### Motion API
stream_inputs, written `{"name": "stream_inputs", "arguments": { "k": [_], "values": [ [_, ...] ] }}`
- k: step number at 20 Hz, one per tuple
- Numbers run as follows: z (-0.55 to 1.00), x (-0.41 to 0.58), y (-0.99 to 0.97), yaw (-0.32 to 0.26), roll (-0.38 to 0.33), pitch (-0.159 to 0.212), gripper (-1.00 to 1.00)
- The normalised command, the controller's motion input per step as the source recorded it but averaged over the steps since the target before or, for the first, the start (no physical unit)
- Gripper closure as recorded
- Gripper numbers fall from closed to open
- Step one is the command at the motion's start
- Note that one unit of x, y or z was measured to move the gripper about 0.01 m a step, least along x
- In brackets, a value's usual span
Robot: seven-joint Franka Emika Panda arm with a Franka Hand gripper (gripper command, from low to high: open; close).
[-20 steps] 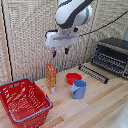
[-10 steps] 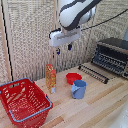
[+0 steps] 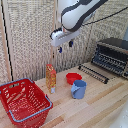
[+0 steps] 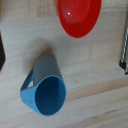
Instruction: Kindly position your hand close to the oven tray's handle. Softly yet firmly grasp the handle using your hand. Slowly and with caution, draw the tray out until it is fully stretched out.
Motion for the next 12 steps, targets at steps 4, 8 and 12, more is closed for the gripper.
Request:
{"name": "stream_inputs", "arguments": {
  "k": [4,8,12],
  "values": [
    [0.12,-0.004,-0.06,-0.06,-0.343,0.024,-1.0],
    [0.03,0.0,-0.12,-0.107,-0.339,0.043,-1.0],
    [-0.01,0.034,-0.26,-0.124,-0.276,0.062,-1.0]
  ]
}}
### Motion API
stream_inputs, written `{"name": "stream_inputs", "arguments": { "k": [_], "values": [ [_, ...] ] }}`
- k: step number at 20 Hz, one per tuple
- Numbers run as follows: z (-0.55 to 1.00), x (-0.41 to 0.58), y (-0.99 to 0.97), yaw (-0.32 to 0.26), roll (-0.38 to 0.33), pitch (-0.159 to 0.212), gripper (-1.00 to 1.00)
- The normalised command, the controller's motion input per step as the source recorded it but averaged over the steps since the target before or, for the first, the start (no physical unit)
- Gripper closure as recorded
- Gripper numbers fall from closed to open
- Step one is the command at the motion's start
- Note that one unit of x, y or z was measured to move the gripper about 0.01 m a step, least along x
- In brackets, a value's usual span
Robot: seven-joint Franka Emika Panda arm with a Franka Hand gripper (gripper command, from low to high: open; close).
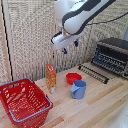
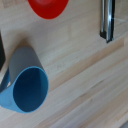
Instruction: Kindly position your hand close to the oven tray's handle. Softly yet firmly grasp the handle using your hand. Slowly and with caution, draw the tray out until it is fully stretched out.
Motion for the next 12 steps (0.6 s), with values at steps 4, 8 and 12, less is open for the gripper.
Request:
{"name": "stream_inputs", "arguments": {
  "k": [4,8,12],
  "values": [
    [-0.08,0.157,-0.42,-0.07,-0.212,0.103,-1.0],
    [-0.11,0.243,-0.52,0.009,-0.119,0.17,-1.0],
    [-0.15,0.219,-0.39,0.092,-0.132,0.227,-1.0]
  ]
}}
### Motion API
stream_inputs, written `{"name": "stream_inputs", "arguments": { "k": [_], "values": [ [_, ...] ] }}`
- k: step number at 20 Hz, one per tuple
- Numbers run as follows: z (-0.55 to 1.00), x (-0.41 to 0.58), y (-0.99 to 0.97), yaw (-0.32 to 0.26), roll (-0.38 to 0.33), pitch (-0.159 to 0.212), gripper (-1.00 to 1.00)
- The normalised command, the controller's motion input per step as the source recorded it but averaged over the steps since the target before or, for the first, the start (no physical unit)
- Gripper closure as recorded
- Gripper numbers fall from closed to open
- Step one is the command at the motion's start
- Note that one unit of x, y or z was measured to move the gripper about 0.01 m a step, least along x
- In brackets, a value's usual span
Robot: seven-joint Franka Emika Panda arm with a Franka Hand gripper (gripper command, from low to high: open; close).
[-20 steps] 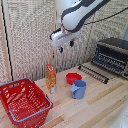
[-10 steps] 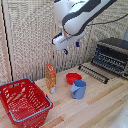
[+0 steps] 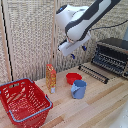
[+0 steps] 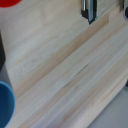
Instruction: Kindly position your hand close to the oven tray's handle. Softly yet firmly grasp the handle using your hand. Slowly and with caution, draw the tray out until it is fully stretched out.
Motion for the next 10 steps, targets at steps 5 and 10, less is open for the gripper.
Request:
{"name": "stream_inputs", "arguments": {
  "k": [5,10],
  "values": [
    [-0.06,0.015,-0.31,0.203,-0.177,0.106,-1.0],
    [0.0,-0.016,-0.39,0.176,-0.221,-0.009,-1.0]
  ]
}}
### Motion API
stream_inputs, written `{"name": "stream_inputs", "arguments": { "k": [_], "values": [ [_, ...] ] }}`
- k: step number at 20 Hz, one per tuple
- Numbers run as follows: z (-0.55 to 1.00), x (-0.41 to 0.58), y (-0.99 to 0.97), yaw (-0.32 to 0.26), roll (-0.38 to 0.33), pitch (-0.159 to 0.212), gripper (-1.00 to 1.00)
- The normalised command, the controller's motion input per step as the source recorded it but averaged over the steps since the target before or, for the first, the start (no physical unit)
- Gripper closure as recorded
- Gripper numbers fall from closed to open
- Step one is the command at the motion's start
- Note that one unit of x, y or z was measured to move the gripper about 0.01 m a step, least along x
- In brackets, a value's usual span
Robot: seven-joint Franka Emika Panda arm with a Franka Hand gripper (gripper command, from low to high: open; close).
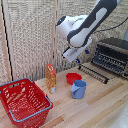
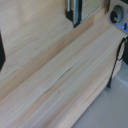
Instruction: Kindly position your hand close to the oven tray's handle. Softly yet firmly grasp the handle using your hand. Slowly and with caution, draw the tray out until it is fully stretched out.
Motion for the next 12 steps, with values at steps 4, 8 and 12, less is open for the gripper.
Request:
{"name": "stream_inputs", "arguments": {
  "k": [4,8,12],
  "values": [
    [0.0,-0.021,-0.47,0.136,-0.245,-0.038,-1.0],
    [0.0,0.0,-0.49,0.161,-0.204,-0.043,-1.0],
    [-0.07,0.119,-0.43,0.187,-0.183,-0.027,-1.0]
  ]
}}
